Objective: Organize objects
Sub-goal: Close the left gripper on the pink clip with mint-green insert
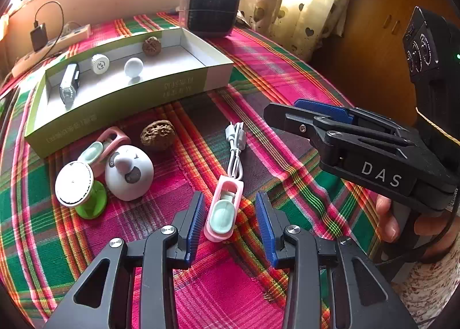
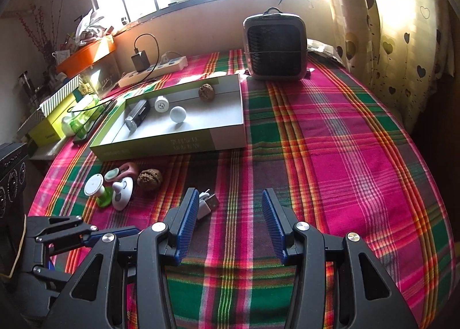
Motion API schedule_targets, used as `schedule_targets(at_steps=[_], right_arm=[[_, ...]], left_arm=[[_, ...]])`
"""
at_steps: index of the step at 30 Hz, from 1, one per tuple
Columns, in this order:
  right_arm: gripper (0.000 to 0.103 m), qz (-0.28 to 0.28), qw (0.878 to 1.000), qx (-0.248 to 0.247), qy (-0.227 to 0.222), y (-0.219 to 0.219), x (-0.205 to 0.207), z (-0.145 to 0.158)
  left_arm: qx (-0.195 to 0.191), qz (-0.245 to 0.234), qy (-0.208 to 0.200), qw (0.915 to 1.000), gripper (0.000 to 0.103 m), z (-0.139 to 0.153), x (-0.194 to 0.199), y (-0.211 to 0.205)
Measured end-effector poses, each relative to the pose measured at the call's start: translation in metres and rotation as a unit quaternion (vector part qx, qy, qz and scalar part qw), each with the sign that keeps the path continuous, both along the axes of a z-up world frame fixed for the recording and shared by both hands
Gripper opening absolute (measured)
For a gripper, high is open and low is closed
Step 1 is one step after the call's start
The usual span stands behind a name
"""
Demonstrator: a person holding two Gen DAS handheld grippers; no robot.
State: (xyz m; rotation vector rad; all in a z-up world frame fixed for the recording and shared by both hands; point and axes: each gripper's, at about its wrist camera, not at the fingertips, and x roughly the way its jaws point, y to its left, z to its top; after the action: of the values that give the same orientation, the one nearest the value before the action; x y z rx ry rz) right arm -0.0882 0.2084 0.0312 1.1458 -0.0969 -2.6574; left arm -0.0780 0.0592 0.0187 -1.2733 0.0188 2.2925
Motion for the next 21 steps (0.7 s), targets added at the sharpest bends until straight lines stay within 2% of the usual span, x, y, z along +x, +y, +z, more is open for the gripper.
schedule_targets(at_steps=[10, 17, 21], right_arm=[[0.047, 0.000, 1.000, -0.001, -0.008, -0.0009, -0.0025, -0.0060], [0.047, 0.004, 1.000, 0.001, -0.009, -0.0048, -0.0017, -0.0068], [0.047, 0.005, 1.000, 0.003, -0.014, -0.0078, -0.0014, -0.0084]], left_arm=[[-0.009, 0.005, 0.005, 0.9999, 0.033, -0.0016, -0.0009, 0.0030], [-0.021, 0.016, 0.009, 0.9996, 0.017, -0.0026, -0.0022, -0.0009], [-0.024, 0.024, 0.009, 0.9994, 0.016, -0.0024, -0.0012, -0.0053]])
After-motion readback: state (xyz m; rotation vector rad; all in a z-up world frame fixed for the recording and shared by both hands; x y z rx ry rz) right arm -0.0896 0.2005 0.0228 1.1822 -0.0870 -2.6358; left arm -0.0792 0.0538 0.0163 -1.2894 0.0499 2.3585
